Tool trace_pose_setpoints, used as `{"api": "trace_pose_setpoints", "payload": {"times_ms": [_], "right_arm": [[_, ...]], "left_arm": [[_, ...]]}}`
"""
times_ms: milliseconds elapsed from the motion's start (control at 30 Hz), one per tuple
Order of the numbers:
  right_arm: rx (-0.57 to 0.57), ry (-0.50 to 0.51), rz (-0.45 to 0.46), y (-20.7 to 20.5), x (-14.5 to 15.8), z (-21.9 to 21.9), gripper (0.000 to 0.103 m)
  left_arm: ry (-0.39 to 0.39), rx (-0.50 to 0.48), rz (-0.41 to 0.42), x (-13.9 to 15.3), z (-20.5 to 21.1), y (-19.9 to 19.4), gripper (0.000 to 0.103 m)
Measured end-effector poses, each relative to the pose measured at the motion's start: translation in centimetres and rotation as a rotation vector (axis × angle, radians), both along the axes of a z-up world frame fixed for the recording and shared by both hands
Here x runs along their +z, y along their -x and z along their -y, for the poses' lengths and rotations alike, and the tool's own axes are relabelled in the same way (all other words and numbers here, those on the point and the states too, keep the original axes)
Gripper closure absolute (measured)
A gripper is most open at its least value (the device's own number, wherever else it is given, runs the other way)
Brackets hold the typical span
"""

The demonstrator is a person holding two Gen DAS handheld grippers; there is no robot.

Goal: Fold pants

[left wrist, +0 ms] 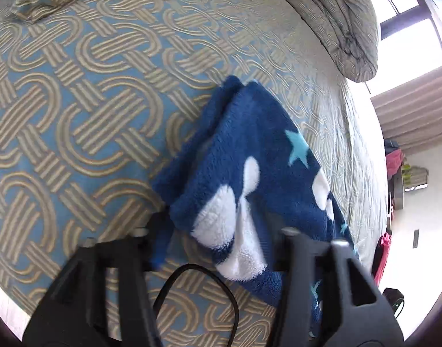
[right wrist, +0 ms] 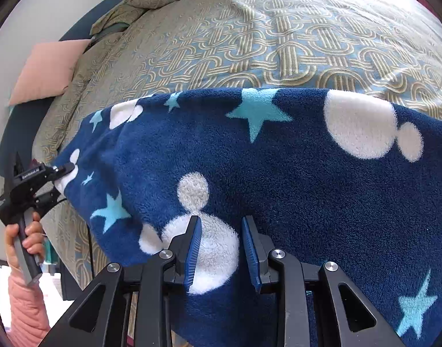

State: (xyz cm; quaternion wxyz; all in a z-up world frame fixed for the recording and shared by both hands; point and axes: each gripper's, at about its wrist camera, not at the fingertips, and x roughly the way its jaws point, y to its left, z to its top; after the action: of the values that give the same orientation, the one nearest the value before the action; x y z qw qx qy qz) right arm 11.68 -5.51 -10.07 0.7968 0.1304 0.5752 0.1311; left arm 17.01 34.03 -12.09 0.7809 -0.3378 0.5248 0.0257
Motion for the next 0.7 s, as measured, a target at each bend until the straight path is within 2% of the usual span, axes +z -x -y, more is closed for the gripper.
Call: {"api": "trace_pose_setpoints", "payload": {"times_ms": [33,67,133,233,300,400,467,500,533,567,600,633,700], "right_arm": [[-0.002,-0.005,0.001,0.0,0.0,0.1,0.074],[-0.003,-0.006,0.001,0.0,0.1,0.3,0.074],[-0.002,-0.001,0.002,0.0,0.1,0.2,0.074],[0.002,0.016,0.004,-0.2,0.1,-0.3,0.071],[0.01,0.024,0.005,-0.3,0.2,-0.8,0.064],[0.025,0.061,0.013,-0.2,0.3,-1.5,0.062],[0.027,0.078,0.019,-0.1,0.3,-1.8,0.062],[0.024,0.079,0.02,0.0,0.3,-1.8,0.061],[0.019,0.078,0.02,0.0,0.2,-1.9,0.061],[0.013,0.075,0.018,-0.1,0.2,-1.8,0.061],[0.008,0.072,0.017,-0.1,0.2,-1.8,0.061],[0.002,0.07,0.015,-0.1,0.1,-1.8,0.061],[-0.006,0.065,0.011,-0.2,0.1,-1.7,0.061]], "left_arm": [[0.003,0.036,0.021,0.2,-1.0,0.3,0.027],[-0.006,0.084,0.057,0.6,-2.4,0.7,0.026],[-0.024,0.083,0.061,0.6,-4.2,0.3,0.025],[0.066,-0.089,0.014,-0.8,-5.2,-2.6,0.025],[0.127,-0.202,-0.024,-2.1,-4.9,-4.8,0.024],[0.15,-0.306,-0.02,-2.1,-3.9,-7.3,0.014],[0.132,-0.372,0.006,-1.5,-2.8,-8.5,0.014],[0.115,-0.41,0.007,-1.2,-1.9,-9.0,0.021],[0.093,-0.459,0.002,-1.0,-0.7,-9.4,0.046],[0.059,-0.49,-0.004,-0.9,0.1,-9.4,0.063],[-0.025,-0.522,-0.009,-0.7,1.1,-9.5,0.083],[-0.083,-0.535,0.0,-0.3,1.7,-9.3,0.083],[-0.151,-0.538,0.029,0.9,2.6,-8.5,0.085]]}}
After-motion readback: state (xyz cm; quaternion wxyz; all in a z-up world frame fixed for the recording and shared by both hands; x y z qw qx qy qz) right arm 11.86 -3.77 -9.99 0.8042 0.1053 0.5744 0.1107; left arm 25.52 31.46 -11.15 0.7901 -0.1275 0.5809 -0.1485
